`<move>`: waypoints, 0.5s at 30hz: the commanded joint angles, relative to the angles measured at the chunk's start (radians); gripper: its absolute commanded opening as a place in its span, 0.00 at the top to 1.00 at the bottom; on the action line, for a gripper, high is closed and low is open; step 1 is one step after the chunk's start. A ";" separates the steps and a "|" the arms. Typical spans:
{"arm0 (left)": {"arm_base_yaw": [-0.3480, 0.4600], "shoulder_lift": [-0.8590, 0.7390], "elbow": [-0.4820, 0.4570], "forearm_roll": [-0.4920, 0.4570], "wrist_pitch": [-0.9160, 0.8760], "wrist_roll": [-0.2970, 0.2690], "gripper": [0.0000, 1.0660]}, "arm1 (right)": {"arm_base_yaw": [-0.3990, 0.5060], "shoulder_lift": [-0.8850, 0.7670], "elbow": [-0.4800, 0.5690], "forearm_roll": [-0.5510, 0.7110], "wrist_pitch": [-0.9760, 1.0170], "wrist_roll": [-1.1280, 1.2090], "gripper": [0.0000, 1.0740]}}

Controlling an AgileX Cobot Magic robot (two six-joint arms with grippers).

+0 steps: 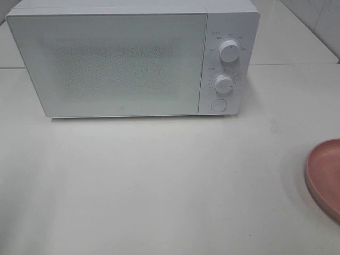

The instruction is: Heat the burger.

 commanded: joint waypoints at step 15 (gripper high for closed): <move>0.044 -0.496 0.005 -0.022 0.001 0.000 0.06 | -0.004 -0.028 -0.003 -0.005 -0.014 -0.006 0.30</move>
